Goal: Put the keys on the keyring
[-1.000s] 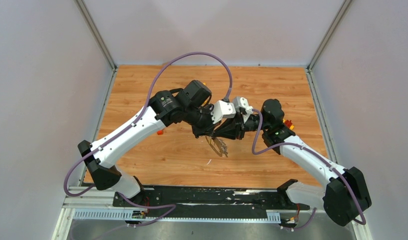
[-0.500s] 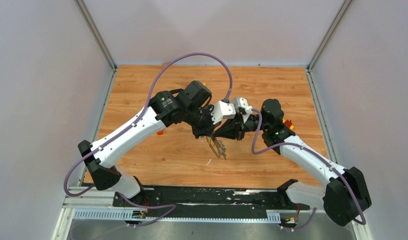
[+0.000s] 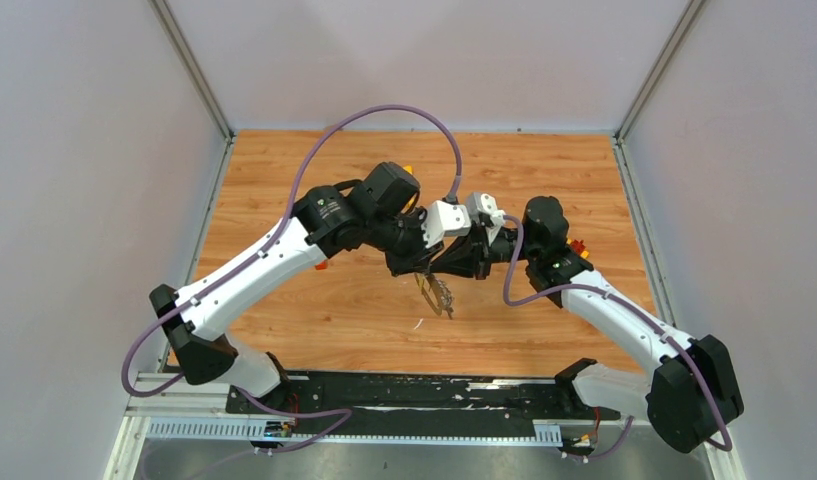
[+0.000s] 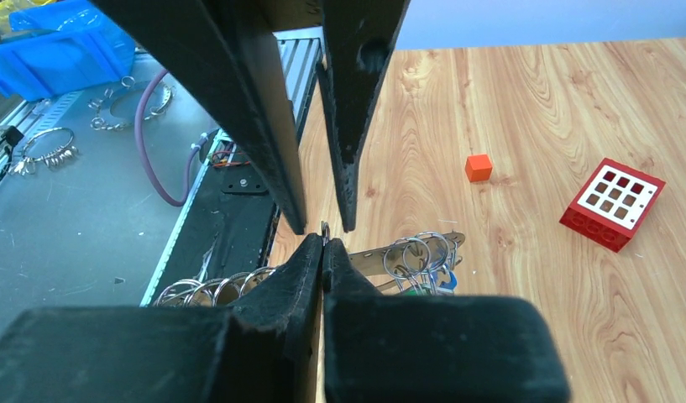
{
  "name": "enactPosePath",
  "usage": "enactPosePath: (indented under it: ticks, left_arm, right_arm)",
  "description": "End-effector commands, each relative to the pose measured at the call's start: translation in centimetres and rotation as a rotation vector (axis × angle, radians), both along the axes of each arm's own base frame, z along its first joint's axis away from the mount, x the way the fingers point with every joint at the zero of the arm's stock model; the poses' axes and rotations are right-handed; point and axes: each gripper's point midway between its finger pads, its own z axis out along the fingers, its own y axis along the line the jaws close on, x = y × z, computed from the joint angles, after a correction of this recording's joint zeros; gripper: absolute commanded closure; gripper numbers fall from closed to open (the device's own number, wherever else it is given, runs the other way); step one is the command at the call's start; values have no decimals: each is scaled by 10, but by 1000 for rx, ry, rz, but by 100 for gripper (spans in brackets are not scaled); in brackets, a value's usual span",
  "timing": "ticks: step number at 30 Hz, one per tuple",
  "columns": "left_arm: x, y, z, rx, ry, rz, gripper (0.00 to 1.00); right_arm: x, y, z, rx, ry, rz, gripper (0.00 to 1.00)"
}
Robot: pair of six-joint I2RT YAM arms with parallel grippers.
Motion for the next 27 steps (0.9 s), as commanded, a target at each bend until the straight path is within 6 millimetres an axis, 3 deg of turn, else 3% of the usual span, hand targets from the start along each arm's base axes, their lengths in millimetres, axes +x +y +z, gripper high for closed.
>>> enactPosePath:
  ticks: [1,4,15,22,27]
  left_arm:
    - [3,-3,32,-129,-111,-18,66]
    - [4,1,40,-194,-156,-19,57]
    - [2,-2,57,-512,-415,-106,54]
    - [-2,-13,52,-541,-398,-158,54]
    - [-8,-19,49,-559,-349,-188,59]
  right_arm:
    - [3,-5,30,48,-98,-16,100]
    - [3,-12,40,67,-116,-29,100]
    - [-5,-18,58,130,-97,6,100]
    - [-8,-18,62,149,-83,23,100]
    - [-8,-17,61,150,-83,23,100]
